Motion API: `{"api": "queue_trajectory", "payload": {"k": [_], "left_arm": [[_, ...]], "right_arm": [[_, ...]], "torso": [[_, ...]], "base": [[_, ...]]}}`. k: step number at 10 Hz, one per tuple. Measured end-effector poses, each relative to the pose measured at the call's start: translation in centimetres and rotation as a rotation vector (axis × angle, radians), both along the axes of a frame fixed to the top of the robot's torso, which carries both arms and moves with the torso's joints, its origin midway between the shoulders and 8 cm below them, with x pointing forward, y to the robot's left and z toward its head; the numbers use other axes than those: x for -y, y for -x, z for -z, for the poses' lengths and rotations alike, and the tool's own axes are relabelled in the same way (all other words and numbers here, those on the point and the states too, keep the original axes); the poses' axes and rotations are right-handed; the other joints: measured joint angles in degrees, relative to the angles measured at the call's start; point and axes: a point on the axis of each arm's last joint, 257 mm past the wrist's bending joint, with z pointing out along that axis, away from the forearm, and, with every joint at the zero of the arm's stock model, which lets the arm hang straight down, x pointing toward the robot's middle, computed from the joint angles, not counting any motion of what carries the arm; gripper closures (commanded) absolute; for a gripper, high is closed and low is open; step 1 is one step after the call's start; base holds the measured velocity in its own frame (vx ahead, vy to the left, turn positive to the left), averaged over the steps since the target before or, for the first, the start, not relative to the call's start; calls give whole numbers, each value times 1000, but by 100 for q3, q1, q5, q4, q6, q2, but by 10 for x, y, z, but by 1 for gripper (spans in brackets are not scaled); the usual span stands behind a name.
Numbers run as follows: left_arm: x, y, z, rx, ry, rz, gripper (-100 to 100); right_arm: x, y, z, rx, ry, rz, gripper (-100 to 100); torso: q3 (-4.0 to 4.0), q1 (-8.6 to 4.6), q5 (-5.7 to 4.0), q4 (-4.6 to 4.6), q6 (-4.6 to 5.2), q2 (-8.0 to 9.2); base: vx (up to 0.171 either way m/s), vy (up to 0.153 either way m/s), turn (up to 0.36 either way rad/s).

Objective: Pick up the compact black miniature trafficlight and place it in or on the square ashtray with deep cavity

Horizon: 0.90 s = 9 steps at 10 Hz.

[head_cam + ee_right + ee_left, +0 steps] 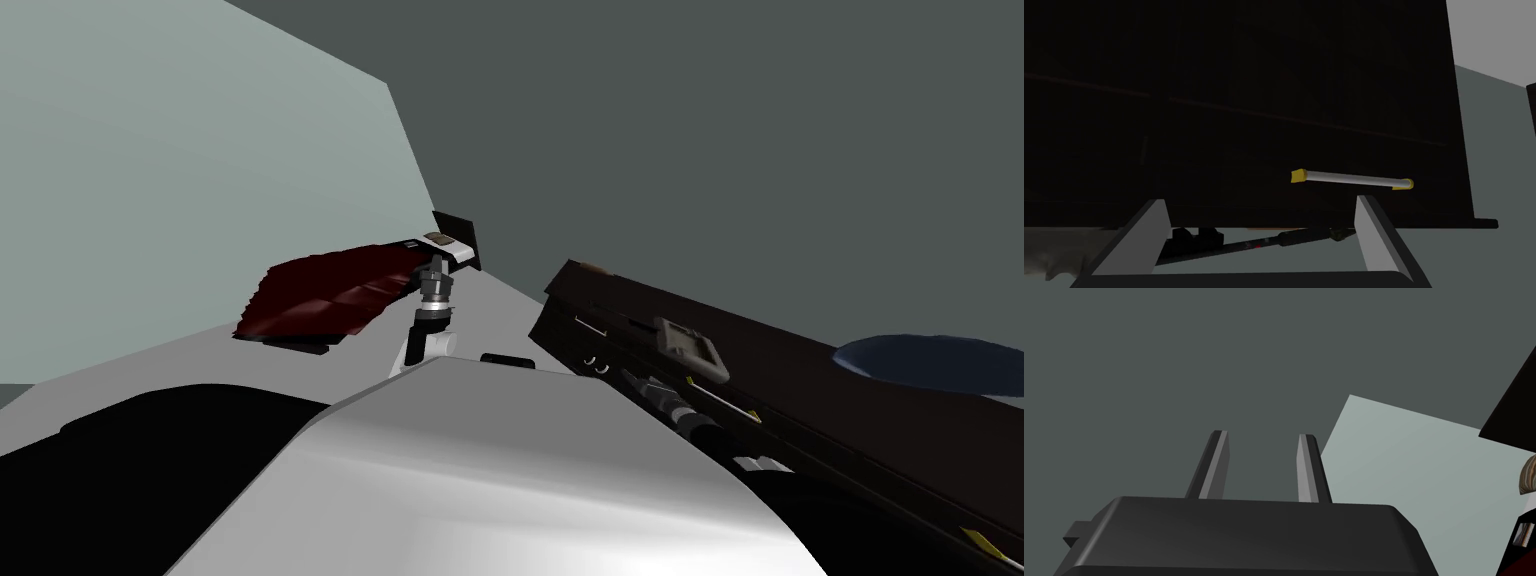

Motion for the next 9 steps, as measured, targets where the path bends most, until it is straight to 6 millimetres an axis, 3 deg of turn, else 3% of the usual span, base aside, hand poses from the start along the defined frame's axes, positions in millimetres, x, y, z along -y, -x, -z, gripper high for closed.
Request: {"api": "queue_trajectory", "payload": {"k": [2,6,9], "left_arm": [[0,0,0,0,0,0,0],[0,0,0,0,0,0,0],[0,0,0,0,0,0,0]], "right_arm": [[43,22,-6,-90,142,-21,-100],[95,48,-19,-209,329,-68,-100],[136,63,-39,-308,483,-117,-100]], "torso": [[7,-10,-2,2,3,15],[24,-28,-7,9,3,43],[17,-15,-4,6,4,30]], "base": [[119,69,46],[83,45,44],[121,79,34]]}}
